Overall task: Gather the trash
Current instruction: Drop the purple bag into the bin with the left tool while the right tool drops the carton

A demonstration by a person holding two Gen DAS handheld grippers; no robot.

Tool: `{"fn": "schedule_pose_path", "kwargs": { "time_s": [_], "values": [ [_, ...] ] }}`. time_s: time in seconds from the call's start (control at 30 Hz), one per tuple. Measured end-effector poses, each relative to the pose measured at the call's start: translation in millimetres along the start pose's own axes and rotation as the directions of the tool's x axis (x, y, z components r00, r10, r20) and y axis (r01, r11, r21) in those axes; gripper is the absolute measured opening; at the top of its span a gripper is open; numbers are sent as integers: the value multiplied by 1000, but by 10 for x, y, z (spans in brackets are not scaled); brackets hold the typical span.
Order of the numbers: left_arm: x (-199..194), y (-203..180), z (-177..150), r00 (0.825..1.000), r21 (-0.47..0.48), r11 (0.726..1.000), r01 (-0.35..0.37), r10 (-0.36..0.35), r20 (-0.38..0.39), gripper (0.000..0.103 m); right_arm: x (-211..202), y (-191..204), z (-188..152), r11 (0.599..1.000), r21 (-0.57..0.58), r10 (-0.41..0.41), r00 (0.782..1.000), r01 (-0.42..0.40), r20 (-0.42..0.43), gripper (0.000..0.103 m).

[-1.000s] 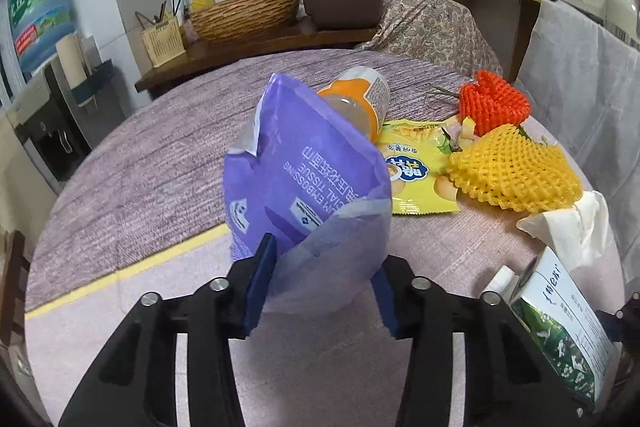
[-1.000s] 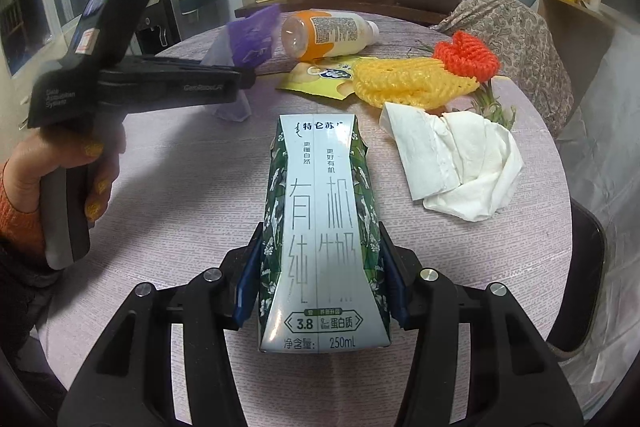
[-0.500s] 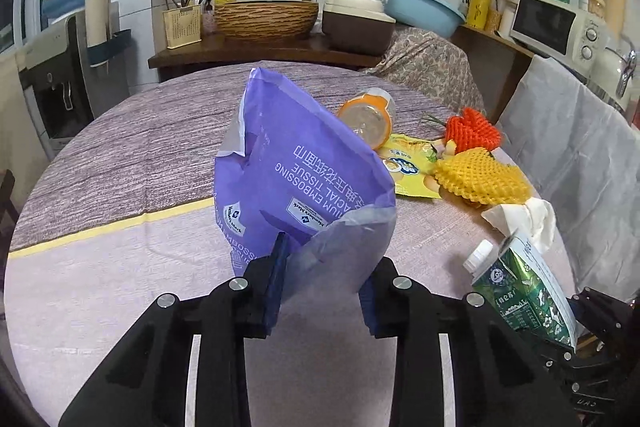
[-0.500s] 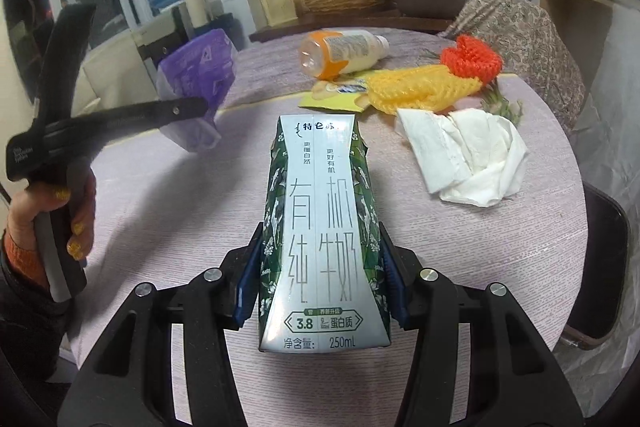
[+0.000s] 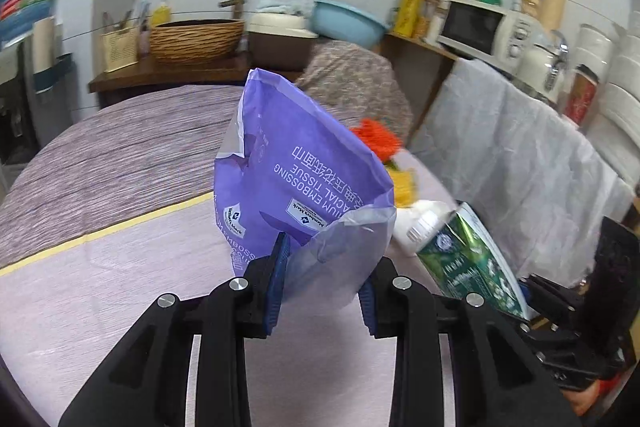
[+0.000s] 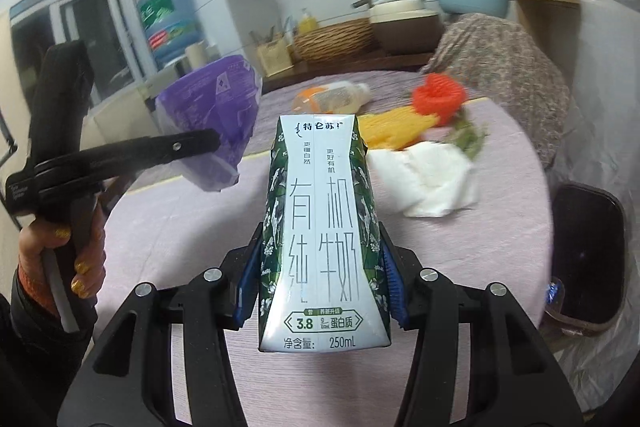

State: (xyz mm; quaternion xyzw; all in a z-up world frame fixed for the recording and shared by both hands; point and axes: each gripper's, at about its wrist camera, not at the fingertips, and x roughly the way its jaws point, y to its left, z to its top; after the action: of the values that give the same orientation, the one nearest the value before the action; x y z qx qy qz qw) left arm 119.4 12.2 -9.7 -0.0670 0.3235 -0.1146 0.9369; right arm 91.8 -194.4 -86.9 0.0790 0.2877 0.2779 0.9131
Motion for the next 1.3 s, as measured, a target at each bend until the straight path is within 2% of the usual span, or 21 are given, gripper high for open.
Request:
{"fn": "schedule_pose_path", "kwargs": {
  "time_s": [0.13,0.23,0.3,0.47,0.53,0.63,0.7,0.77,0.93,0.97,1.03,1.13,1.3],
  "values": [
    [152,-411,136,994,69,992,109,-108,-22,31,-274,-399,7,991,88,-107,992,101,62,52],
    [315,-772,225,982,130,974,186,-181,-51,31,-477,-743,-9,965,165,-219,972,203,87,52],
    [458,-1026,280,973,161,960,229,-218,-80,31,-588,-943,-39,939,197,-302,949,280,91,52],
    [964,-1799,303,938,222,920,322,-278,-209,31,-795,-1610,-235,829,340,-481,876,443,31,52],
    [1255,-2143,235,920,255,902,349,-278,-276,31,-875,-1835,-360,784,384,-528,849,487,2,52],
    [1684,-2491,102,896,262,895,362,-255,-364,31,-983,-2055,-520,731,427,-573,818,533,-40,52],
    [1941,-2650,29,874,247,893,377,-254,-415,31,-1024,-2186,-603,707,458,-581,812,539,-59,52],
    [2129,-2776,-37,867,248,895,370,-237,-438,31,-1046,-2255,-672,689,470,-591,803,551,-75,52],
    [2603,-3038,-179,845,256,900,352,-188,-500,33,-1065,-2482,-791,659,503,-595,797,559,-106,52],
    [2658,-3064,-170,844,255,902,348,-184,-503,34,-1054,-2518,-819,656,506,-594,796,560,-112,52],
    [2750,-3107,-151,854,265,908,326,-162,-494,46,-1011,-2588,-835,651,512,-590,798,560,-122,52],
    [2805,-3130,-119,864,271,911,312,-153,-480,57,-983,-2705,-905,643,520,-588,797,563,-136,52],
    [2719,-3112,-75,874,262,910,322,-178,-453,69,-848,-2788,-900,646,519,-574,805,559,-152,52]
  ]
}}
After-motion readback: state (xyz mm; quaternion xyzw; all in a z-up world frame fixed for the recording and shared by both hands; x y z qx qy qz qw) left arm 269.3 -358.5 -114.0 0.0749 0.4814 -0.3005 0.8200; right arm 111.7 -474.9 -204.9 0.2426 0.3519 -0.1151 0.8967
